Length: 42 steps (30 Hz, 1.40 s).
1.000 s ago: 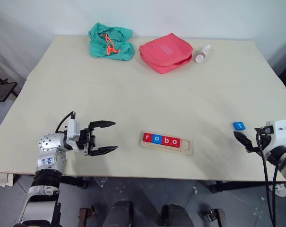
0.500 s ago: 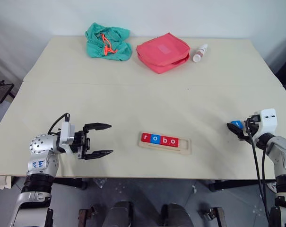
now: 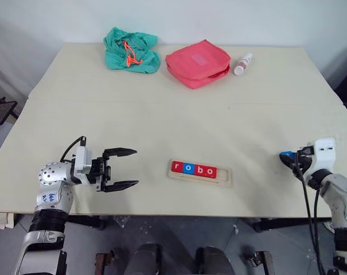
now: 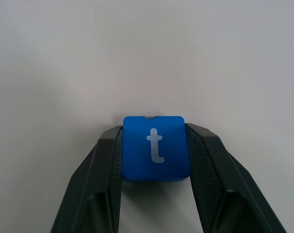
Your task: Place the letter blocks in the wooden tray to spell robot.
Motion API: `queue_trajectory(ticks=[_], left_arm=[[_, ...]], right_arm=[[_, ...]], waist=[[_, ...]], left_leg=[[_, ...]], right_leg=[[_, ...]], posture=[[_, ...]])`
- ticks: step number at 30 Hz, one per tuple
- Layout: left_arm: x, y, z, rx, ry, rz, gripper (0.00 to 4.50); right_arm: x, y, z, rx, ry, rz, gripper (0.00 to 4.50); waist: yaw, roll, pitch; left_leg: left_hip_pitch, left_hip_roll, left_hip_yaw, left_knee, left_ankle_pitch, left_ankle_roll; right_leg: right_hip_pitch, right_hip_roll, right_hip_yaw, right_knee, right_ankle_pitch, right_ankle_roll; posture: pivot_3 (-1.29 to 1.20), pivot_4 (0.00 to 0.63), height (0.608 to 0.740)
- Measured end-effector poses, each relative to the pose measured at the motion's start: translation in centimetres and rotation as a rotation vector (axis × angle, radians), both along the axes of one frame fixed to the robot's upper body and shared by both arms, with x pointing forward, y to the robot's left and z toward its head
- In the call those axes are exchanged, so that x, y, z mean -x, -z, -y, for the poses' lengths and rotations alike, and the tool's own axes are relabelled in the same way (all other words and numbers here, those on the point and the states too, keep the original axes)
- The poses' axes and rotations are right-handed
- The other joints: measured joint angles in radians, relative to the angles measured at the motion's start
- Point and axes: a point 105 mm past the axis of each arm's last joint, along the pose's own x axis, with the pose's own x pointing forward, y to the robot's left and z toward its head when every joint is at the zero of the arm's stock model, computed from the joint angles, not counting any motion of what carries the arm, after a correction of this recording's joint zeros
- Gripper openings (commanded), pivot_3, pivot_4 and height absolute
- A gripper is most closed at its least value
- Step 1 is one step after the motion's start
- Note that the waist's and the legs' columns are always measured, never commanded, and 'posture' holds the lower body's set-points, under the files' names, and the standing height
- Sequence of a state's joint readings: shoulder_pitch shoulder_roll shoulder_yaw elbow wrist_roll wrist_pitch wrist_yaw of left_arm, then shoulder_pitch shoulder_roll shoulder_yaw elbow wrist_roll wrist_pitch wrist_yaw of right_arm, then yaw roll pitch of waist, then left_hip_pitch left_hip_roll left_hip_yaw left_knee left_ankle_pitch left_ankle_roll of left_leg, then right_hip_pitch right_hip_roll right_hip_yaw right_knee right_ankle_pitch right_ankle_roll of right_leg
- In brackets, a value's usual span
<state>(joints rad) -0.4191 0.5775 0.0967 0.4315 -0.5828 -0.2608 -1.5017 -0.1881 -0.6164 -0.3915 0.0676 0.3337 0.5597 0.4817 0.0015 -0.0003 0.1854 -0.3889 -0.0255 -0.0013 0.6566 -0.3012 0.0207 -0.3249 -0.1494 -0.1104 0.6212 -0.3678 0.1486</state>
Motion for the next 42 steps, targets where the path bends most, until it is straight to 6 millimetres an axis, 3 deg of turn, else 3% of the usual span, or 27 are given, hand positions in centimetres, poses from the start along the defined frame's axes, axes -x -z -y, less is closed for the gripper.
queue_trajectory(ticks=[11,22,31,36,39,42], left_arm=[[-0.6,0.2,0.2,0.019,-0.005,-0.019,4.50],[-0.7,0.2,0.7,0.015,0.015,-0.024,4.50],[-0.5,0.5,0.5,0.011,0.012,-0.031,4.50],[-0.2,0.8,0.5,0.009,0.013,-0.039,4.50],[0.0,0.8,0.6,0.006,0.018,-0.034,4.50],[0.1,0.7,0.6,0.005,0.020,-0.031,4.50]], right_arm=[[4.7,-1.6,-8.0,-0.057,0.013,0.054,1.47],[5.9,0.3,-9.0,-0.076,0.064,-0.016,1.47],[6.5,0.8,-10.2,-0.093,0.046,-0.018,4.47],[6.5,-0.3,-10.4,-0.060,-0.048,0.017,4.49],[6.2,-2.5,-8.2,0.078,-0.165,0.033,4.49],[6.1,-3.0,-7.4,0.151,-0.286,-0.006,4.49]], waist=[[0.001,0.000,0.000],[-0.003,0.000,0.000],[-0.002,0.000,0.000],[-0.002,0.001,0.000],[0.000,0.001,0.000],[0.000,0.001,0.000]], left_leg=[[0.000,-0.001,0.000,-0.002,0.000,0.000],[0.001,-0.001,0.002,-0.004,0.000,0.000],[0.001,-0.001,0.002,-0.004,0.000,0.000],[0.001,-0.001,0.003,-0.004,0.000,0.000],[0.001,-0.002,0.003,-0.003,0.000,0.001],[0.002,-0.001,0.003,-0.004,0.000,0.001]], right_leg=[[-0.002,0.000,0.003,0.001,0.000,0.000],[-0.003,0.000,0.004,0.002,0.000,0.000],[-0.003,0.000,0.004,0.002,0.000,0.000],[-0.003,0.000,0.005,0.002,0.000,0.000],[-0.002,0.000,0.005,0.001,0.000,0.000],[-0.002,0.000,0.004,0.001,0.000,0.000]], posture=[[0.00,0.150,0.740],[0.00,0.150,0.740],[0.00,0.150,0.740],[0.00,0.150,0.740],[0.00,0.150,0.740],[0.00,0.150,0.740]])
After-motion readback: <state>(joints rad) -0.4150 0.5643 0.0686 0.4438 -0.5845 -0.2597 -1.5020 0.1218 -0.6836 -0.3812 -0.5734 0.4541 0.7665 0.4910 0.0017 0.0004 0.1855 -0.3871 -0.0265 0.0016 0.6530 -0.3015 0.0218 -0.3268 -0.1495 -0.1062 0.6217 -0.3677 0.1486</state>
